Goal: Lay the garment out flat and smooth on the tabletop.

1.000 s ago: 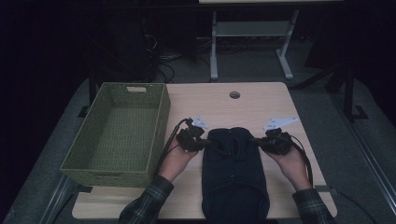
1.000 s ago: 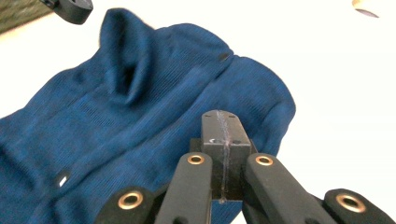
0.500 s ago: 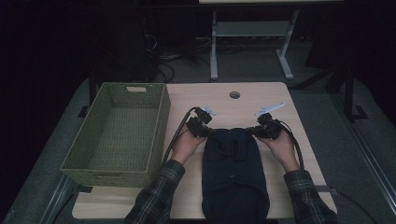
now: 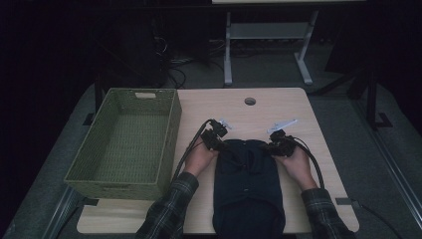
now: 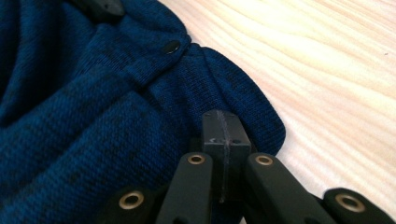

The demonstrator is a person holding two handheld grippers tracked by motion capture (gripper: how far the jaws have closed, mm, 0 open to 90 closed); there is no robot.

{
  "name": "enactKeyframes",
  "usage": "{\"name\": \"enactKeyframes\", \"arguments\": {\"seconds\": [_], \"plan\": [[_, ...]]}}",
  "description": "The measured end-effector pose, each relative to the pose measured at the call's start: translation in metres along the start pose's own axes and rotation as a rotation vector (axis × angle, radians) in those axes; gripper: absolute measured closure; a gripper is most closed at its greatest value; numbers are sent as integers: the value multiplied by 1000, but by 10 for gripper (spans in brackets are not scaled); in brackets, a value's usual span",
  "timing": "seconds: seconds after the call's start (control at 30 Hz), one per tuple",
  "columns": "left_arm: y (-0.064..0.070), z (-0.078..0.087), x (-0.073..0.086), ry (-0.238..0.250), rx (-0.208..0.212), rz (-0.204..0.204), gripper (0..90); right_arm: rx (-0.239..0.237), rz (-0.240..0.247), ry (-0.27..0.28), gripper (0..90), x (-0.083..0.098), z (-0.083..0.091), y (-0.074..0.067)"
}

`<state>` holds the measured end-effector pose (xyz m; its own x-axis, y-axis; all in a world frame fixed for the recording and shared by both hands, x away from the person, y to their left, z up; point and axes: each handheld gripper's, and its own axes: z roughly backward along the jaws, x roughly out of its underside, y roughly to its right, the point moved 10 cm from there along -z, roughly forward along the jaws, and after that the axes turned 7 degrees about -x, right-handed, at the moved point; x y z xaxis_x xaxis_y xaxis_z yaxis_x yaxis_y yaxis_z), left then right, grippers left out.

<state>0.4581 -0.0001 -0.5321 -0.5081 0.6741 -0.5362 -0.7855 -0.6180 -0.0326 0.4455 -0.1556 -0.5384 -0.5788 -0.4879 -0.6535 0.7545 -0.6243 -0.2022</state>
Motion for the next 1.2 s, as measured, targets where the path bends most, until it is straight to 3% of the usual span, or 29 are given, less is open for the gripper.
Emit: {"name": "enactKeyframes", "arguments": {"seconds": [0.13,0.23,0.3,0.4,0.47,0.5,0.57,0.83,1.0,1.2], "plan": [[-1,5,-2,6,17,19,899,-6,10,-10,900,-2,2,-1],[-4,13,-6,37,17,27,868,2,38,-7,895,-10,8,-1],[-8,20,-10,62,7,36,855,16,46,25,849,-18,16,0],[-15,24,-14,82,-6,47,814,16,26,22,793,-25,22,7],[-18,21,-14,68,-3,47,748,26,19,46,760,-29,25,13],[-18,18,-13,57,-2,41,708,11,-8,32,729,-28,23,15],[-21,13,-12,49,-11,45,643,12,-12,23,712,-26,21,20],[-22,-1,-3,4,-1,48,506,14,-56,6,606,-14,16,31],[-21,-5,-2,-4,-9,30,504,-20,-87,23,582,-9,12,33],[-19,-6,0,9,8,49,539,-33,-85,21,586,-8,7,30]]}}
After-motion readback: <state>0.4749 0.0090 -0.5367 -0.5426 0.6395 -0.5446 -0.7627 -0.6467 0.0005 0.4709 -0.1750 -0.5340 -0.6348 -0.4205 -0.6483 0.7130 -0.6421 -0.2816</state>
